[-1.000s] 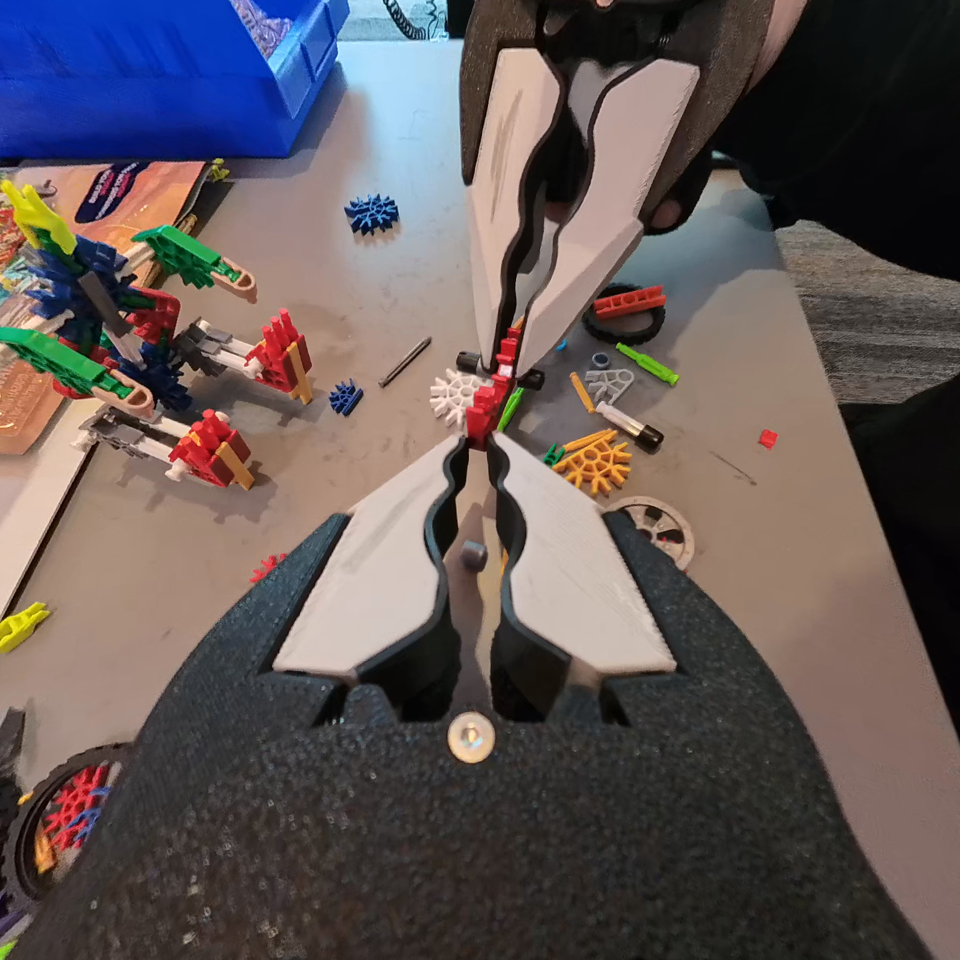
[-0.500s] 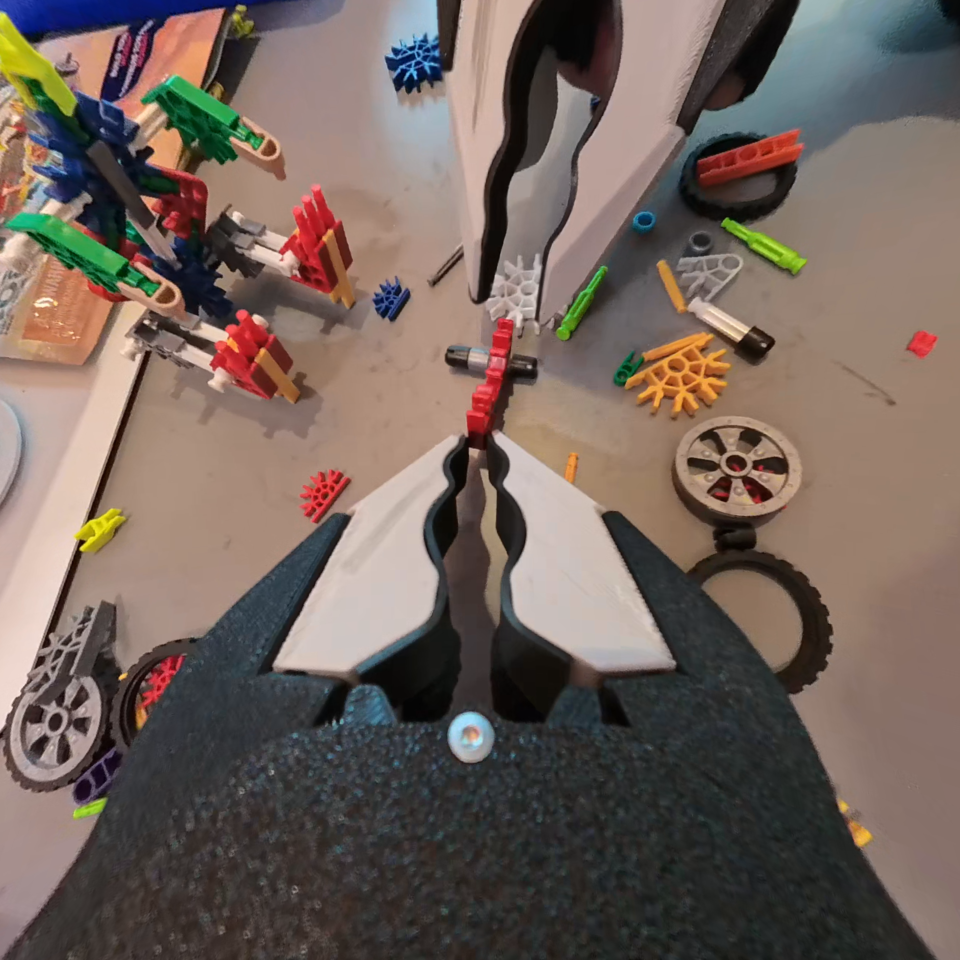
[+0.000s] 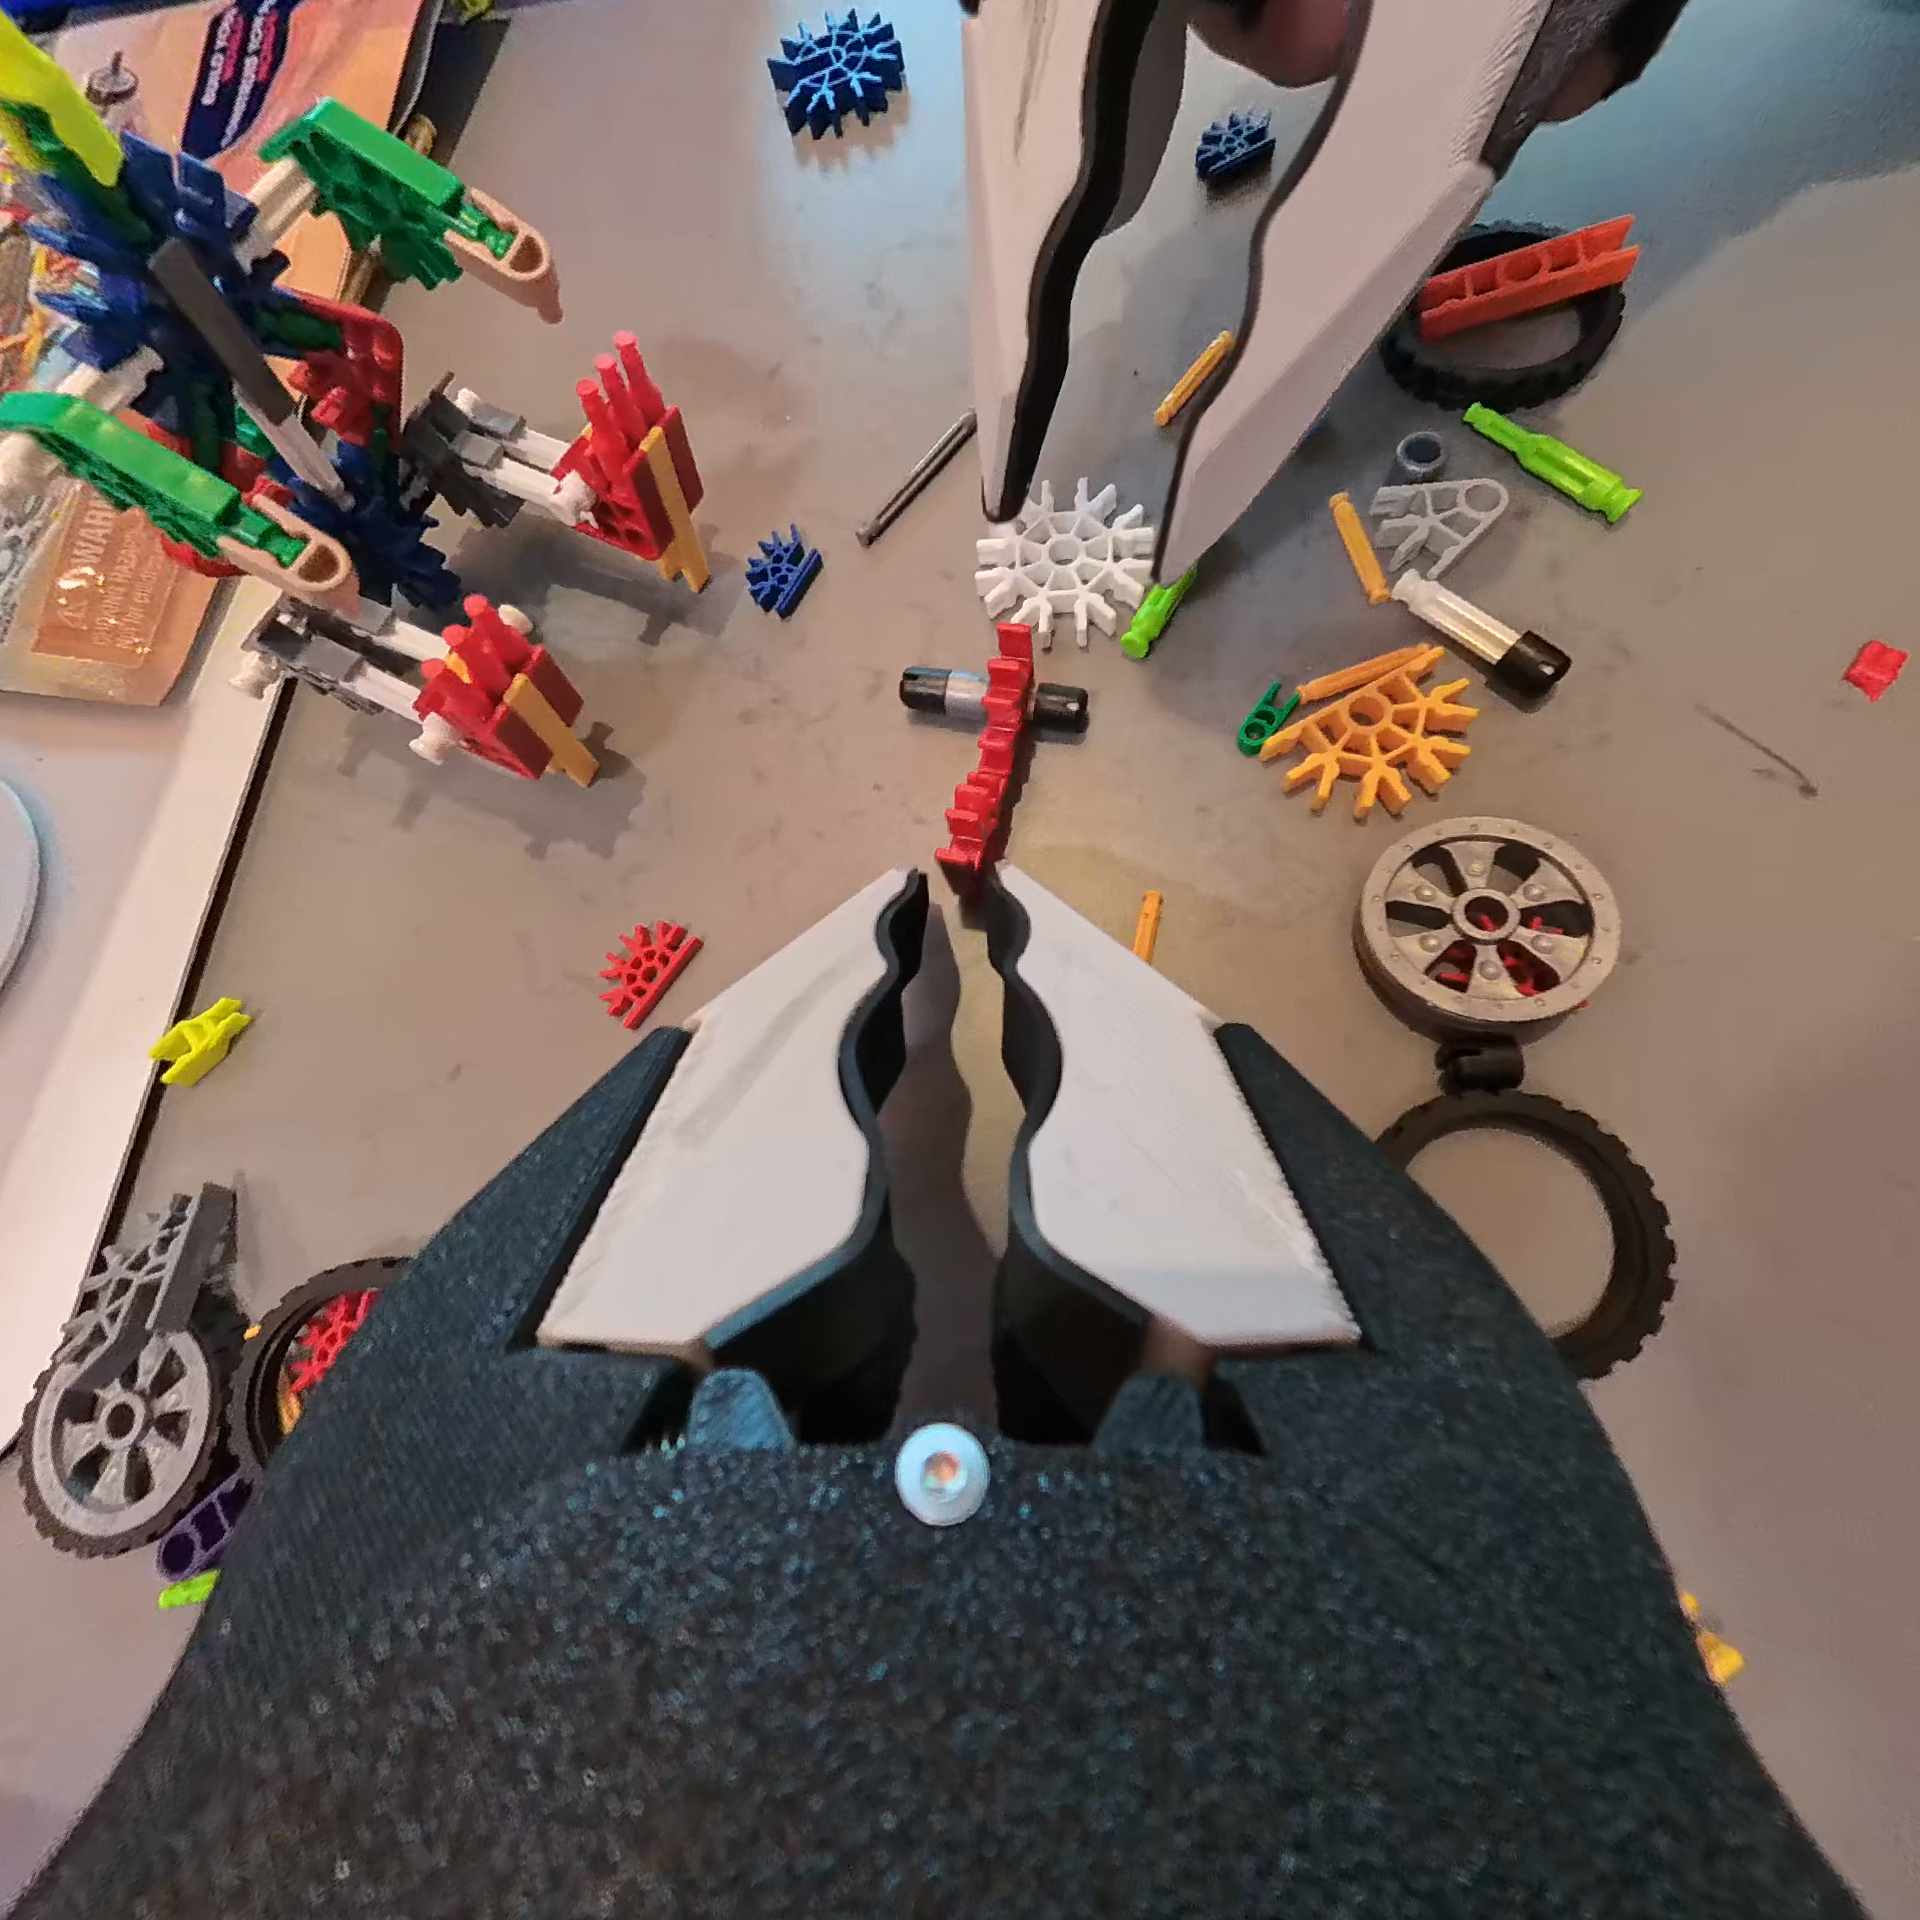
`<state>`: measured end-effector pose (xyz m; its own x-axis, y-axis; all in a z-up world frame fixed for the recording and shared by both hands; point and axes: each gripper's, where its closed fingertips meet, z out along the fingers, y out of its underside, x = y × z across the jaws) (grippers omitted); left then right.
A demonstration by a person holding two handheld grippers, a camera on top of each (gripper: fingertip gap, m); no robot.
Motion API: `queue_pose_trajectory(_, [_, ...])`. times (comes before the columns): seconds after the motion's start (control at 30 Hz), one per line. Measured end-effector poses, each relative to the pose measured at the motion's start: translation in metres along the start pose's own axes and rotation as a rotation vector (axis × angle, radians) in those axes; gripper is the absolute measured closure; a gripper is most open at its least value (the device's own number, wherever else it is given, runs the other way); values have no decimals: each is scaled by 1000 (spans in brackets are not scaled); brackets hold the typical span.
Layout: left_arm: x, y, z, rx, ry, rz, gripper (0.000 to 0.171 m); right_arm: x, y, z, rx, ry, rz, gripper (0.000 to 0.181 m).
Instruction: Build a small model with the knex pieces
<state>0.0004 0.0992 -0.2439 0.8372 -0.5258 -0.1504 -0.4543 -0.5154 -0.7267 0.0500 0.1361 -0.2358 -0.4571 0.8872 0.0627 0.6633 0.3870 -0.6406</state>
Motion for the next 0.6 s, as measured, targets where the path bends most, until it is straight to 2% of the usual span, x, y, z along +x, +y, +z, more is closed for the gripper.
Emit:
queue_pose_trajectory(0.23, [7,-1,0,-9,23,17,163,-2,9,-7,-15,-3,8,152])
queue_pose_trajectory(0.5, [29,-9,-3,26,126,37,161,-15,20,-11,-61,-17,0,159])
queue_pose_trajectory(0.6, [25,-9,-5,26,113,28,158,-11,24,-16,-62,5,17,159])
